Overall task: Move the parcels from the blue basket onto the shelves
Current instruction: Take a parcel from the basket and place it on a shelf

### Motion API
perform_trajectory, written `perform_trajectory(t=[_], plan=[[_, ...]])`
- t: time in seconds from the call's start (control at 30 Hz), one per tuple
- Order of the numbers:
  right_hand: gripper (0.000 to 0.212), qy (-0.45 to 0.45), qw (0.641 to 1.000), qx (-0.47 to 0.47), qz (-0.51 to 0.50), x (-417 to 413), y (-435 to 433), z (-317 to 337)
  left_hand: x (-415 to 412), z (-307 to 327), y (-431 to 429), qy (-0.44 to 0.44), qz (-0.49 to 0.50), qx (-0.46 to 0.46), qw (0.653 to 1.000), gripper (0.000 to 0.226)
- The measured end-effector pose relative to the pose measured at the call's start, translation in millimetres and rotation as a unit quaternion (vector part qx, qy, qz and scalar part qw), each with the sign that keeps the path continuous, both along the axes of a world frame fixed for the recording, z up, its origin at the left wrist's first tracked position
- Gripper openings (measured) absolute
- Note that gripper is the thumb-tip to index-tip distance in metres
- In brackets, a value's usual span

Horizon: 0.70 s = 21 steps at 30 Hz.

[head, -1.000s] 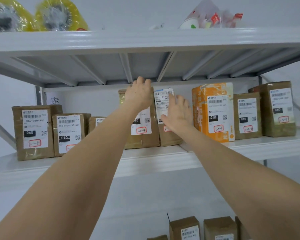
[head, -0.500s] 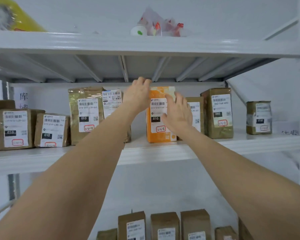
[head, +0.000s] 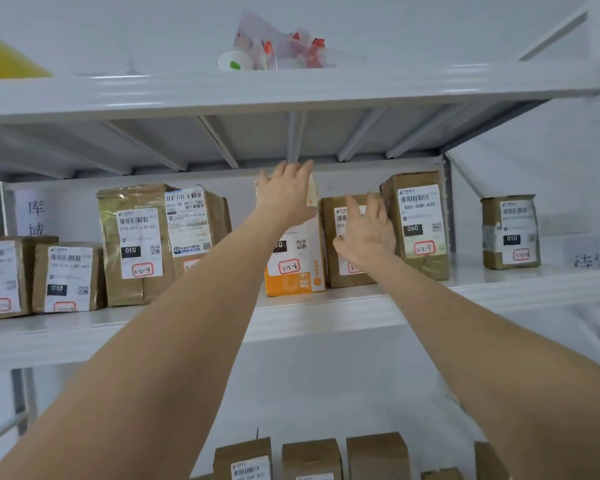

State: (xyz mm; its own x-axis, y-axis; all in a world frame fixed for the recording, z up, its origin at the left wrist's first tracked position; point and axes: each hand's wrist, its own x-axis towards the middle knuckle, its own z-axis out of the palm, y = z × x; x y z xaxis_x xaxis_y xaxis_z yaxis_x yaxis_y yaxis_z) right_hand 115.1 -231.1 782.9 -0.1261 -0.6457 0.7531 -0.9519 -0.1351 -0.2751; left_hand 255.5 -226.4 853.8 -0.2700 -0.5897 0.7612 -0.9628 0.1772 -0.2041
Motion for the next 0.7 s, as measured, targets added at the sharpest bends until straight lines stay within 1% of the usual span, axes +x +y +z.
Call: perform_trajectory(t=[0.1, 0.2, 0.33, 0.47, 0.57, 0.7], plan=[[0.084, 0.003, 1.000, -0.017, -0.014, -7, -13, 11, -11, 6, -13, -0.007, 0.006, 0.002, 1.000, 0.089], [0.084, 0.007, 1.000, -0.020, -0.016, -6, -27, 17, -16, 5, -24, -0.030, 0.051, 0.016, 0.998, 0.085], [0.083, 0.026, 0.999, -0.040, -0.021, 1, -43, 23, -6, 5, -34, -0.010, 0.073, 0.023, 0.997, 0.078], [0.076, 0.021, 0.999, -0.029, -0.037, 6, -54, 23, 12, 6, -41, -0.008, 0.084, 0.028, 0.996, 0.078], [0.071, 0.009, 0.999, -0.028, -0.021, 11, -59, 23, 21, 6, -43, -0.005, 0.084, 0.028, 0.996, 0.077], [0.063, -0.010, 0.999, -0.030, 0.027, 23, -59, 28, 27, 5, -45, -0.003, 0.088, 0.027, 0.996, 0.072]])
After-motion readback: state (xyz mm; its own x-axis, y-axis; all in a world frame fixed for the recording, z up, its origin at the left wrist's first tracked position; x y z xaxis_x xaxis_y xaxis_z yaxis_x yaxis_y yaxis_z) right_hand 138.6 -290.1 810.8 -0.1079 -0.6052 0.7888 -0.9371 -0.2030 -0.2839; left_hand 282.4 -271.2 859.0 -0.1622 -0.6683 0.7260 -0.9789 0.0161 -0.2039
